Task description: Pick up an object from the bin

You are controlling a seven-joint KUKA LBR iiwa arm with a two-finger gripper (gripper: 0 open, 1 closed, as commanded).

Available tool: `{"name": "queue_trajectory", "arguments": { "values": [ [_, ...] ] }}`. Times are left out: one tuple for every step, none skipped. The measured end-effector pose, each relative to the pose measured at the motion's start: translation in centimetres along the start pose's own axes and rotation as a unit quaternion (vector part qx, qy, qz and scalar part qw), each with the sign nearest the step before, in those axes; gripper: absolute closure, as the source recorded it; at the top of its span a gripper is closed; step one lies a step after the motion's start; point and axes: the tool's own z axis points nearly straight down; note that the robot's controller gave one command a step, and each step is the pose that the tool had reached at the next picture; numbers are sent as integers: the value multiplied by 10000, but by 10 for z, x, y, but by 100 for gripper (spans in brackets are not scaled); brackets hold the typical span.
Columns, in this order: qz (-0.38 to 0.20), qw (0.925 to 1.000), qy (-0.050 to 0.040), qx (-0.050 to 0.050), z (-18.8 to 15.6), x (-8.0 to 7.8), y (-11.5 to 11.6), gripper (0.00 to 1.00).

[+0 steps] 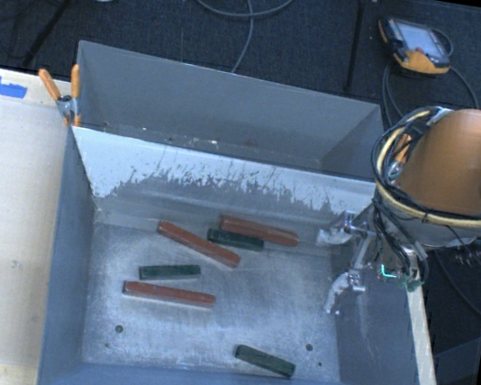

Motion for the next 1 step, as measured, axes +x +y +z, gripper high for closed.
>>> {"name": "queue_trajectory", "arguments": {
  "values": [
    [-9, 10000, -38, 7, -4, -1, 0, 0]
  ]
}}
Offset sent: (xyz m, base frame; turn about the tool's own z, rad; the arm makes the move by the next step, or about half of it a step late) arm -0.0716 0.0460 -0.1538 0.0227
